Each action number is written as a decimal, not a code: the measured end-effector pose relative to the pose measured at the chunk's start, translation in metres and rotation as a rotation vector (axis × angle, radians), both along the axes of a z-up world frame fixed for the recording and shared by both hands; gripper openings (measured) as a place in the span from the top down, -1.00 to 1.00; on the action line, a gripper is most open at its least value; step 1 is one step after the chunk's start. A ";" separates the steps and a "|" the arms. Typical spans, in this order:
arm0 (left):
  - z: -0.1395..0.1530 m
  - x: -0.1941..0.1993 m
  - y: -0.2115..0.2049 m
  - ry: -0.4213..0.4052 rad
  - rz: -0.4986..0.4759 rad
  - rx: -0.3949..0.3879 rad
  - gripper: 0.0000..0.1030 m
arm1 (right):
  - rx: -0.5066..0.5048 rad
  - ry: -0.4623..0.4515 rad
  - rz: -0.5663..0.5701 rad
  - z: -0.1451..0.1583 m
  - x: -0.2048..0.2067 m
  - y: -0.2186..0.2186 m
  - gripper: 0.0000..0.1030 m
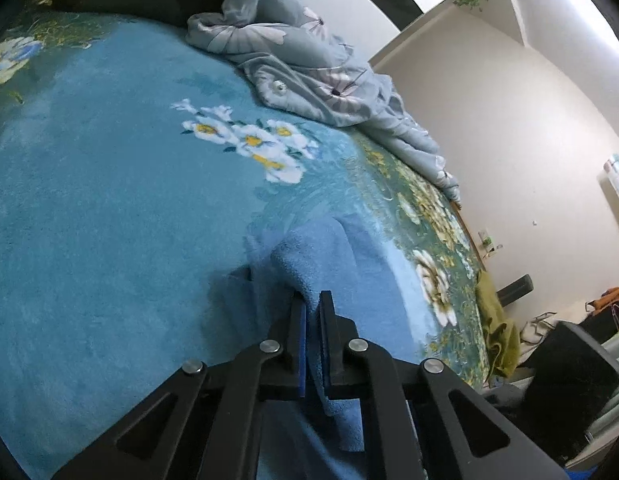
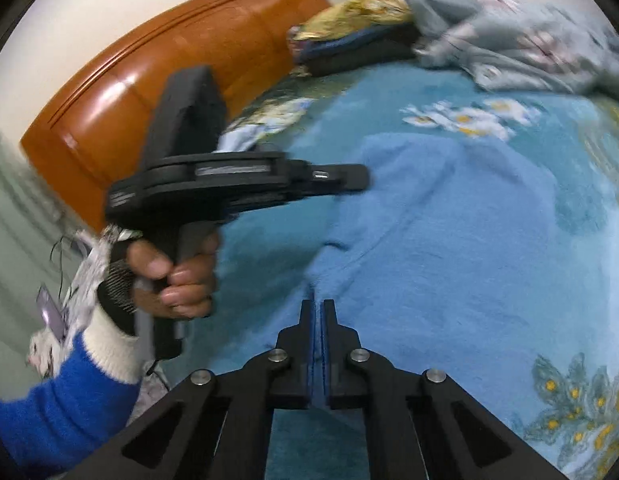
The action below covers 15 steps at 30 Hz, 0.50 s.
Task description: Fold clothes
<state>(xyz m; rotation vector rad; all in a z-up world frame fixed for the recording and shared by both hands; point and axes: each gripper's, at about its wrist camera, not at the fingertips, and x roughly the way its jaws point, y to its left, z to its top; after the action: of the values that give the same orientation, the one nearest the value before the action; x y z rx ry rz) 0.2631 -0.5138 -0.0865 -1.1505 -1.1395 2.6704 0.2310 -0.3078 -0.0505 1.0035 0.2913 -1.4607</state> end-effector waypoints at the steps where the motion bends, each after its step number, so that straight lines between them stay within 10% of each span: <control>1: -0.005 -0.001 -0.002 -0.016 0.004 0.003 0.89 | 0.010 0.012 0.012 -0.001 0.004 -0.004 0.93; 10: -0.028 0.011 -0.010 -0.045 0.036 0.061 0.77 | 0.075 -0.028 0.035 -0.032 0.010 -0.006 0.81; 15: -0.017 0.018 -0.016 -0.037 0.088 -0.015 -0.08 | -0.030 -0.110 0.023 -0.019 0.000 0.035 -0.15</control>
<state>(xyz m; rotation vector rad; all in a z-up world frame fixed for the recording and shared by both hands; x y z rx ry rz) 0.2812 -0.5298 -0.1031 -1.1837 -1.2051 2.7379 0.2315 -0.2727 -0.0691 1.0493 0.2001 -1.3800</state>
